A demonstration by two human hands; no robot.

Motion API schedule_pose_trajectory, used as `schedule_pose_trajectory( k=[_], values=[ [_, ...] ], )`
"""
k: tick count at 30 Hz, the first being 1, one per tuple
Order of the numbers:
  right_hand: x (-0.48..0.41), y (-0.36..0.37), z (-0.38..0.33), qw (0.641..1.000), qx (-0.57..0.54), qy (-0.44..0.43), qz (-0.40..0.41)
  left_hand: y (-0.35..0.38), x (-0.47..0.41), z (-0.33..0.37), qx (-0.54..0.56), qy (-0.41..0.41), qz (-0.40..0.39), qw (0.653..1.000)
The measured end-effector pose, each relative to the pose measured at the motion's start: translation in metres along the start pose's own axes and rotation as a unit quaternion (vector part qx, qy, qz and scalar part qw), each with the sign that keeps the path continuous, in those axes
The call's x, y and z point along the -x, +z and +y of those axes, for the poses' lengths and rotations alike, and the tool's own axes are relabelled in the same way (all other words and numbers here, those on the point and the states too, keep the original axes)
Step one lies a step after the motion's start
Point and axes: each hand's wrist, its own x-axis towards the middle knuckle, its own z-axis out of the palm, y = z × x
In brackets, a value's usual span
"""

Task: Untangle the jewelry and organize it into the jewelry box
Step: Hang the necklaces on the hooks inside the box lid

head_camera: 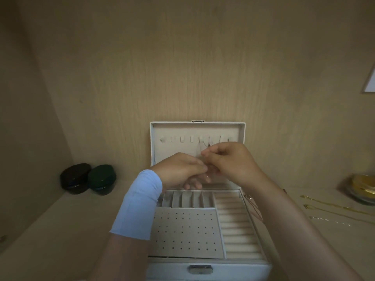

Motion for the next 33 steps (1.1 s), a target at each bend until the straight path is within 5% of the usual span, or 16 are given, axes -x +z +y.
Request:
schedule_pose_trajectory(
  k=[10, 15, 25, 33],
  values=[
    [0.015, -0.002, 0.002, 0.968, 0.046, 0.051, -0.242, -0.004, 0.004, 0.013, -0.007, 0.024, 0.038, 0.999],
    [0.018, 0.019, 0.010, 0.952, -0.128, 0.071, -0.269, -0.012, 0.010, 0.014, 0.037, 0.050, 0.080, 0.995],
    [0.014, 0.016, 0.007, 0.977, -0.057, 0.050, -0.200, -0.011, 0.017, 0.023, 0.070, 0.128, 0.089, 0.985],
    [0.018, 0.008, 0.002, 0.972, 0.044, 0.041, -0.228, -0.013, 0.017, 0.022, 0.004, 0.102, 0.102, 0.989]
  ],
)
